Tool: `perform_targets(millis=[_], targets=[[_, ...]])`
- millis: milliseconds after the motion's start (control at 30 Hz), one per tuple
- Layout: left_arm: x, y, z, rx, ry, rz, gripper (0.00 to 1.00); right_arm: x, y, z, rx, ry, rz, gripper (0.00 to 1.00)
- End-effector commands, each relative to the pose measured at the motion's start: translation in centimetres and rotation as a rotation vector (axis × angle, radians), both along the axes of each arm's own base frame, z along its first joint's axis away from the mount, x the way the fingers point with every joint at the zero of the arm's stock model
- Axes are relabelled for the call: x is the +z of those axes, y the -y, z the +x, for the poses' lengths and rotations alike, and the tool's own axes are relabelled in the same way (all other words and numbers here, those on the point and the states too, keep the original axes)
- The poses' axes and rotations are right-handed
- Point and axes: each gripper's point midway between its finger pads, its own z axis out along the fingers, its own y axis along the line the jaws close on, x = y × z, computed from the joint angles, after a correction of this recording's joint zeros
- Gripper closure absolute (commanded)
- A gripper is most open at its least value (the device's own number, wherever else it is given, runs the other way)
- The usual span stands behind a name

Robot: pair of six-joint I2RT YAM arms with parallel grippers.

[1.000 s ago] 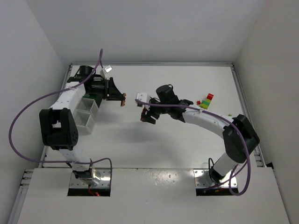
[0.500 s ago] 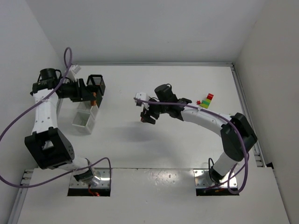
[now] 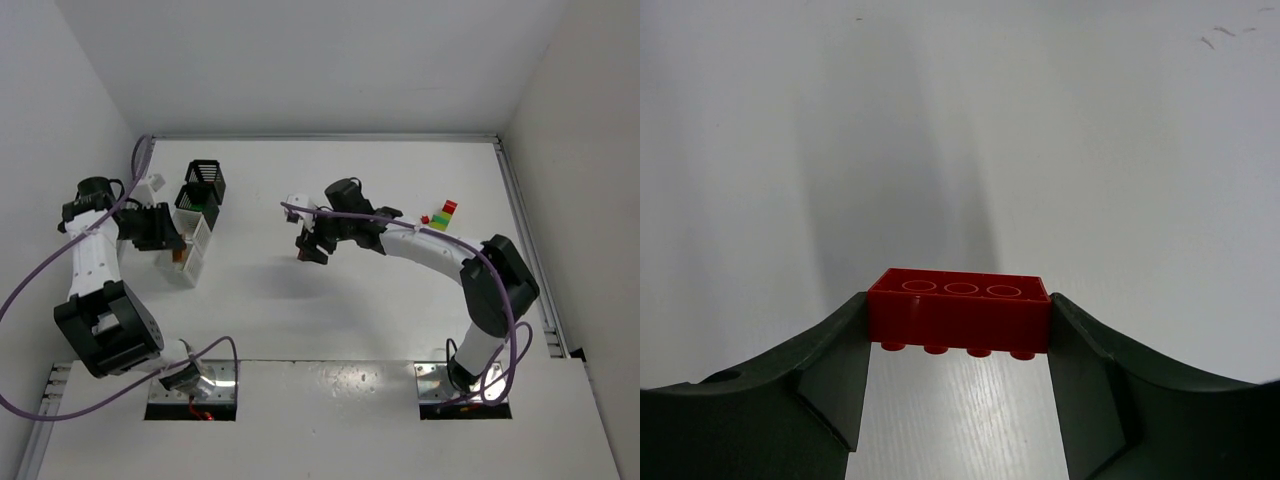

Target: Sort the legos into containers by color

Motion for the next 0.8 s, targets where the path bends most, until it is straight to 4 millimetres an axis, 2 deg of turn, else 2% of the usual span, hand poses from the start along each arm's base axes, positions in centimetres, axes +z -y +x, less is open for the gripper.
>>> perform_targets(millis=[0,67,133,167,200,367,467,533,567,767], targets=[[0.3,-1.0,-0.2,0.015,0.043,0.076,1.00,2.4,-1.1,1.5,-0.026,0.032,0.060,1.00],[0.4,-1.1,0.2,0.033,0.052,0.073,1.00,2.0,-1.1,1.5,-0.033,0.017,0.056,1.00],[1.3,-1.6,1.6,0.082,0.086,0.066,1.00,2.6,-1.4,1.6,-0.030,0.020,0.075,1.00],[1.0,-1.9,2.0,0.105,0.076,0.062,1.00,2.1,-1.5,1.6,-0.036,0.006,0.071,1.00],[1.5,-2.2,2.9,0.139,0.096,0.053,1.00,2.1,-1.5,1.6,-0.036,0.005,0.071,1.00],[1.5,-2.9,5.2,0.258,0.106,0.005,1.00,2.9,-2.0,2.0,-0.046,0.004,0.089,1.00],[0.6,-3.1,6.2,0.324,0.091,-0.026,0.95,2.6,-2.1,2.1,-0.059,-0.014,0.095,1.00],[0.7,-2.5,7.4,0.333,0.106,-0.047,0.94,2.8,-2.2,2.2,-0.066,-0.018,0.105,1.00],[0.1,-2.7,7.6,0.349,0.095,-0.050,0.94,2.8,-2.2,2.1,-0.071,-0.025,0.107,1.00],[-0.2,-3.5,10.0,0.418,0.120,-0.079,0.93,3.1,-2.7,2.6,-0.081,-0.032,0.119,1.00]])
